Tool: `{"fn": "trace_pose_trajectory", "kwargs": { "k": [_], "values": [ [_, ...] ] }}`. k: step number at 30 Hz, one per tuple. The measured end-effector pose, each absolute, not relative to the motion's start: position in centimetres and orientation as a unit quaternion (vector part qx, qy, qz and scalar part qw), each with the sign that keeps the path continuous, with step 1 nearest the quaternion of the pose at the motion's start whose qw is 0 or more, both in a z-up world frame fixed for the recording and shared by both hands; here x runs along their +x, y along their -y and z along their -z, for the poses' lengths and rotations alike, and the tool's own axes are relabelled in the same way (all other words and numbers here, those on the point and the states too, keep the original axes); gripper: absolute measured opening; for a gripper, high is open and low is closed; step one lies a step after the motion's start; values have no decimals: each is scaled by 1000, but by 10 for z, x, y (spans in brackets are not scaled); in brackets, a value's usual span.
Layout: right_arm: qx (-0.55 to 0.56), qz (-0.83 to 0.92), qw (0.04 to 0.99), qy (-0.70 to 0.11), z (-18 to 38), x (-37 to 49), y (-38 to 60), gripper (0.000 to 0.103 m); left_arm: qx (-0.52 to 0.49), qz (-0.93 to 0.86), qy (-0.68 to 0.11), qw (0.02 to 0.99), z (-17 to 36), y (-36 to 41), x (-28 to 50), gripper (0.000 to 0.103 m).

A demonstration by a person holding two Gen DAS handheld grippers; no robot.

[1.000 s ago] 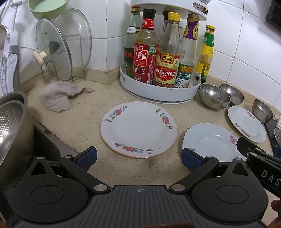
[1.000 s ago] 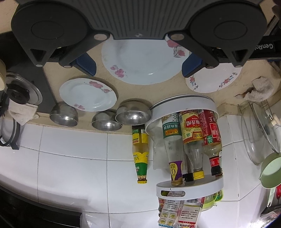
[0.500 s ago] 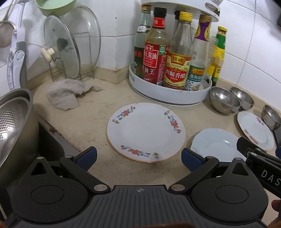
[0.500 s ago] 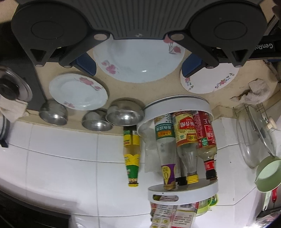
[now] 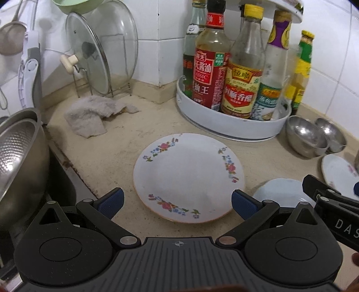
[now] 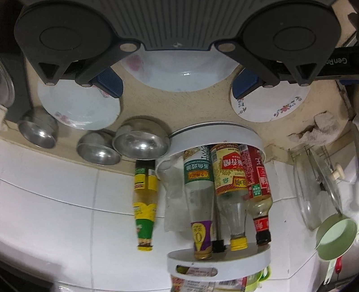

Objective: Organize plates and bowls
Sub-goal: 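Lower both grippers onto the floral-rim plate's edge and close them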

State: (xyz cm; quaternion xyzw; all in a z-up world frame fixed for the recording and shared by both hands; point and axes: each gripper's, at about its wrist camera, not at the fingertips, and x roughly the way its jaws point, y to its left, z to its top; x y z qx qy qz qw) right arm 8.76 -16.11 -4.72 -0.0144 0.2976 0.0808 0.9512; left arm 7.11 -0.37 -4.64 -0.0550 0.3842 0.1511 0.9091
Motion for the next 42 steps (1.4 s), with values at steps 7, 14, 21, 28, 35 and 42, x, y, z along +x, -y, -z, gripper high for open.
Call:
{"fn": "trace_pose_trajectory", "kwargs": {
  "k": [7,14,21,28,35,42],
  "values": [
    [-40,-130,943,-304,53,113,153,102,-47,-175,-385,905,51,-4,81,103],
    [-40,-134,937,-319,58,134,134,102,-52,-146,-390,908,59,-28,96,103],
    [-45,-130,928,-345,72,158,116,102,-66,-118,-401,906,71,-58,114,103],
    [-57,-127,913,-383,92,186,105,102,-82,-92,-419,900,85,-75,127,101],
    [-67,-150,900,-404,103,199,94,102,-94,-94,-427,894,93,-79,135,99],
    [-60,-180,884,-428,114,214,91,91,-126,-98,-435,886,101,-83,139,94]
  ]
}}
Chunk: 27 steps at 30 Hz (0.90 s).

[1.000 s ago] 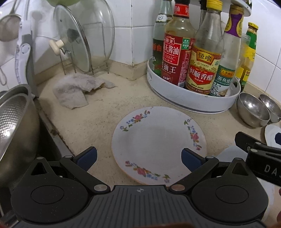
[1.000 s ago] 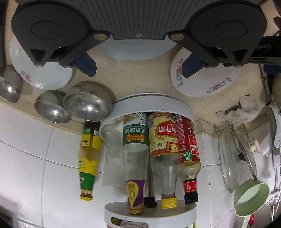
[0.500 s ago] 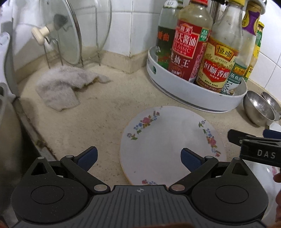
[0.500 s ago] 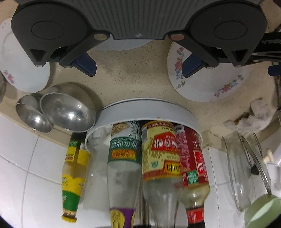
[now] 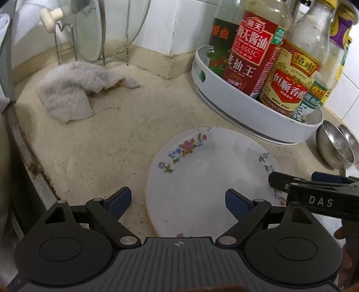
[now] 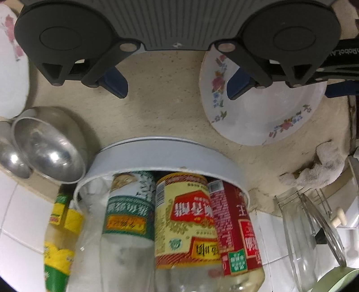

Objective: Organize plates and bowls
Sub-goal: 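Lower both grippers onto the floral-rim plate's edge and close them, then lift the floral-rim plate upright with both grippers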

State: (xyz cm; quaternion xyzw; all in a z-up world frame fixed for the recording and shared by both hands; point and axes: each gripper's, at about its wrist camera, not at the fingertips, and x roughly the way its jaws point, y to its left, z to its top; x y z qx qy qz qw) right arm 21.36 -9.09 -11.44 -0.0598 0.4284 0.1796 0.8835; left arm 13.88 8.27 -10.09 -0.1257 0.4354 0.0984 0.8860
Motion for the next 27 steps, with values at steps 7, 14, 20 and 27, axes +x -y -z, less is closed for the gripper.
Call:
{"fn": "trace_pose_trajectory", "kwargs": {
  "k": [7,14,20,27],
  "values": [
    [-62,-212,874,-433,121,215,84,78,-111,-104,-435,887,102,-79,140,92],
    [-56,-217,873,-433,120,215,84,72,-95,-85,-422,898,104,-74,140,82],
    [-58,-234,868,-435,119,211,84,72,-82,-86,-418,901,103,-72,140,75],
    [-63,-265,863,-425,117,203,78,42,-82,-75,-406,907,103,-81,140,62]
  ]
}}
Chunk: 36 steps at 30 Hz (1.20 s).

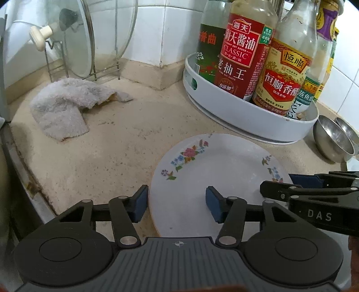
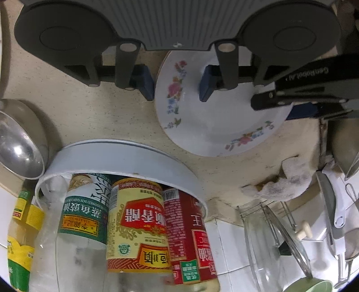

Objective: Organize plates and bowls
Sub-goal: 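Lift the floral-rim plate upright with both grippers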

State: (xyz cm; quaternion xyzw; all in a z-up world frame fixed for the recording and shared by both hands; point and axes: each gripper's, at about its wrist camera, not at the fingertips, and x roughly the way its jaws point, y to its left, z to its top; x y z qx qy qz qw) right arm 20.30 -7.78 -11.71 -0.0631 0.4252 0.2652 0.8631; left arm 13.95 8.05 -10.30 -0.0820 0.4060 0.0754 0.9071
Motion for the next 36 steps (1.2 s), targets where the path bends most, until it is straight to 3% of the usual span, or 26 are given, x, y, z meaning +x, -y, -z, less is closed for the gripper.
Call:
{"fn": "trace_pose_trajectory", "kwargs": {
  "k": [5,11,36],
  "values": [
    [-45,-258,862,-434,116,208,82,32,-83,-79,-410,905,101,-81,143,59],
    [-29,-252,861,-440,114,210,87,28,-90,-81,-414,902,101,-86,148,54],
    [17,-239,857,-455,105,219,99,27,-98,-69,-391,912,88,-88,153,54]
  ]
}}
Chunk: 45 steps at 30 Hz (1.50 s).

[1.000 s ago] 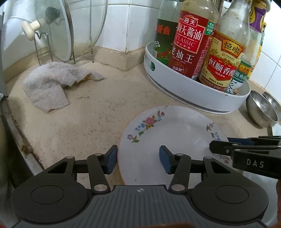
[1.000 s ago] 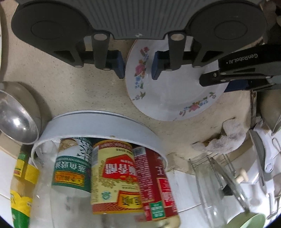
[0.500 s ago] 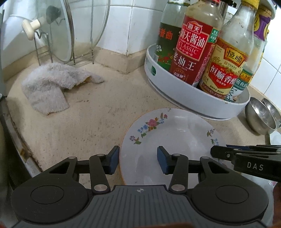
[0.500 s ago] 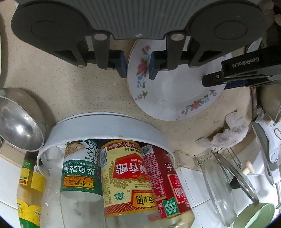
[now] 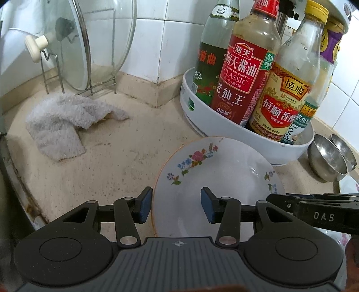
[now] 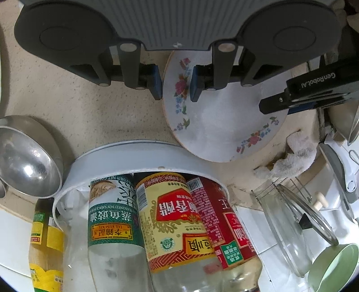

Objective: Organize plates and bowls
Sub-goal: 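Lift the floral-rim plate upright with both grippers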

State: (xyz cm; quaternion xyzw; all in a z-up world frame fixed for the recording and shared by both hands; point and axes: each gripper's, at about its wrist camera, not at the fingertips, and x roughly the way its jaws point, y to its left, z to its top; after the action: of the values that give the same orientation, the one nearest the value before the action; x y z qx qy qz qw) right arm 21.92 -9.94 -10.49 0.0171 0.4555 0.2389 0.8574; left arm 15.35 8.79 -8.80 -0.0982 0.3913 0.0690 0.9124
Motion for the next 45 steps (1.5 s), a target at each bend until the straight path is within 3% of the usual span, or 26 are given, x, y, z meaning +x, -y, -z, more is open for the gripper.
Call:
{"fn": "trace_pose_trajectory", "kwargs": {
  "k": [15,24,26,30,31,32,33,37,45],
  "values": [
    [17,-232,856,-461,111,224,95,27,-110,-59,-409,904,104,-92,156,54],
    [34,-245,850,-464,112,217,114,28,-73,-51,-406,910,108,-91,142,74],
    [36,-253,850,-461,112,215,117,28,-62,-49,-405,911,110,-89,142,85],
    [40,-258,851,-455,113,213,111,28,-53,-45,-402,913,114,-83,142,90],
    [43,-253,853,-454,113,213,110,28,-54,-44,-400,914,114,-83,142,88],
    [38,-251,854,-454,113,212,107,30,-55,-40,-398,915,113,-83,143,77],
    [19,-250,858,-449,113,210,102,30,-59,-26,-395,917,112,-81,143,73],
    [-13,-238,868,-436,113,204,91,28,-61,-44,-397,915,111,-79,146,70],
    [33,-227,867,-442,106,203,101,22,-82,-46,-393,915,102,-85,140,66]
  ]
}}
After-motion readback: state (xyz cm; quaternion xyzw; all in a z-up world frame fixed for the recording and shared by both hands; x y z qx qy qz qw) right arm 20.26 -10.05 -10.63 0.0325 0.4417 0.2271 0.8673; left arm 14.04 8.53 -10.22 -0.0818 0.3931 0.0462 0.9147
